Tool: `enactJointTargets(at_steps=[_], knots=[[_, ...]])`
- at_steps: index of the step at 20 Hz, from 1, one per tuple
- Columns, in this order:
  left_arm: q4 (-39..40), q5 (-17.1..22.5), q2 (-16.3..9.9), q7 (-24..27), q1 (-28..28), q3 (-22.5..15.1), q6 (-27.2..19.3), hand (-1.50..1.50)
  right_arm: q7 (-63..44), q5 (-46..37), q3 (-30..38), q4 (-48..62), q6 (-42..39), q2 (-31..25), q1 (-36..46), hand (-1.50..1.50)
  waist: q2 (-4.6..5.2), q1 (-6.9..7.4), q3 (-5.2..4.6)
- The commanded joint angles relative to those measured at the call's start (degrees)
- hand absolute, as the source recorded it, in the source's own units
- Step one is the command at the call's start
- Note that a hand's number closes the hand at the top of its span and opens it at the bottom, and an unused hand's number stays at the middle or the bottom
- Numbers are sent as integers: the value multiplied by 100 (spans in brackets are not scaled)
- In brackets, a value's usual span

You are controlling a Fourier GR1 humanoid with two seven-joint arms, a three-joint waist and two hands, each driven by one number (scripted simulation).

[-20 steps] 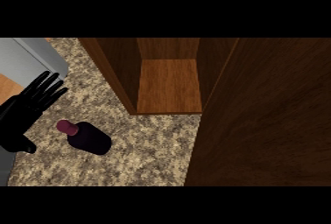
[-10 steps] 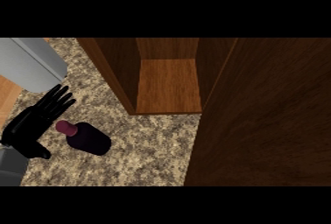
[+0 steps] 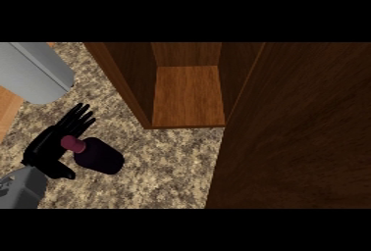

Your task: Pick up the wine, place it into the cabinet and close the cabinet

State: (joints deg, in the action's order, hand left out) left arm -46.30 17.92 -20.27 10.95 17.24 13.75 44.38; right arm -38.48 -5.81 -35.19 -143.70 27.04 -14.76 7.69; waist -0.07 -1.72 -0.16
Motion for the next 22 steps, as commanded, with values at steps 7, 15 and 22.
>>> enactJointTargets(at_steps=[7, 15, 22], knots=[[1322, -635, 161, 915, 517, -147, 113, -150, -361, -348, 166, -1113, 32, -396, -149, -150, 8, -8, 3], [2121, -827, 145, 1345, 542, -252, 647, -150, -57, -409, -29, -765, 172, -477, -74, -150, 29, -42, -6], [2126, -1024, 307, 1602, 516, -419, 513, -150, -68, -528, -247, -1080, 337, -744, -305, -150, 0, -26, -2]])
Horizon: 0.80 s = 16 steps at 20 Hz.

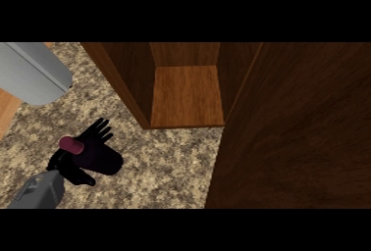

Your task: Pick up the wine, place it into the cabinet and close the cabinet

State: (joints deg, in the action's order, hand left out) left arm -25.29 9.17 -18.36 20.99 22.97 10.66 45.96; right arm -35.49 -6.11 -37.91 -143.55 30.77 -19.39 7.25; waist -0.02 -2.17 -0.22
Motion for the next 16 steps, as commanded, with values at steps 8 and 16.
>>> enactJointTargets(at_steps=[8, 16], knots=[[377, 72, 203, 863, 103, 121, 370, 150, -217, -352, -9, -842, 75, -355, -178, -150, 13, 28, 1], [52, -46, 141, 1226, -66, 20, 239, 150, -201, -592, -202, -904, 257, -437, -217, -150, -22, 61, 2]])
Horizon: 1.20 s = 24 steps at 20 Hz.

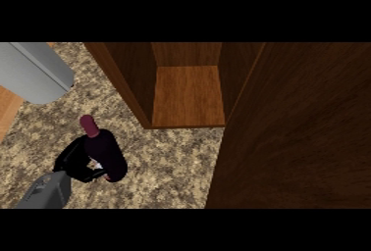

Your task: Pick up the wine, place it into the cabinet and close the cabinet

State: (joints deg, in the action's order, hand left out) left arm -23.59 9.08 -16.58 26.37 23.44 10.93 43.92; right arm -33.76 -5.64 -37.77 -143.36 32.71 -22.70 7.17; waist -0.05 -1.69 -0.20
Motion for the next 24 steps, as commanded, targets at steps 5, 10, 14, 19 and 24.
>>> enactJointTargets(at_steps=[5, 10, 14, 19, 24], knots=[[-563, -300, 242, 1285, -368, -142, -549, 150, -56, -332, -39, -684, 77, -170, -323, -150, -17, 87, 11], [-1332, -459, 685, 1907, -879, -68, -2382, 150, -49, -105, 82, -882, 152, -363, -458, -150, -65, 142, 21], [-1980, -351, 789, 1714, -1297, -297, -1954, 150, -268, -601, -280, -975, 283, -295, -471, -150, -47, 160, 17], [-3073, -397, 1305, 1332, -1901, -744, -2214, 150, 305, -486, -312, -909, 291, -376, -769, -150, -52, 173, 23], [-4217, -351, 1611, 776, -2220, -1038, -2489, 150, 255, -214, 93, -1138, 310, -623, -824, -150, -44, 159, 23]])
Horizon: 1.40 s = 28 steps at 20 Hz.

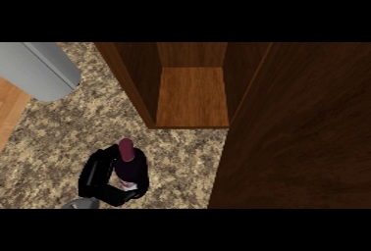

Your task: Pick up the wine, place it into the cabinet and close the cabinet

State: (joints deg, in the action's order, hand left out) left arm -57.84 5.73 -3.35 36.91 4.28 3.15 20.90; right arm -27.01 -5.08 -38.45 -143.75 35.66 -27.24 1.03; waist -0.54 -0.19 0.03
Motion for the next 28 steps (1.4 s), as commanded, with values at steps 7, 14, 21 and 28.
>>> enactJointTargets(at_steps=[7, 14, 21, 28], knots=[[-2096, 295, 330, -1242, -800, -1073, -577, 150, 290, -376, -374, -973, 22, -229, -793, -150, 5, -35, 3], [-2194, 374, 334, -1582, -257, -1519, -1556, 150, 115, -22, 74, -1195, -51, -392, -698, -150, 34, -48, -3], [-2388, 380, 335, -1588, 92, -2280, -3144, 150, 279, -128, -51, -1210, 37, -523, -878, -150, 27, -103, -6], [-1718, -66, 299, -1885, 934, -1583, -2893, 150, -126, -295, -205, -1102, 116, -424, -469, -150, 39, -78, -13]])
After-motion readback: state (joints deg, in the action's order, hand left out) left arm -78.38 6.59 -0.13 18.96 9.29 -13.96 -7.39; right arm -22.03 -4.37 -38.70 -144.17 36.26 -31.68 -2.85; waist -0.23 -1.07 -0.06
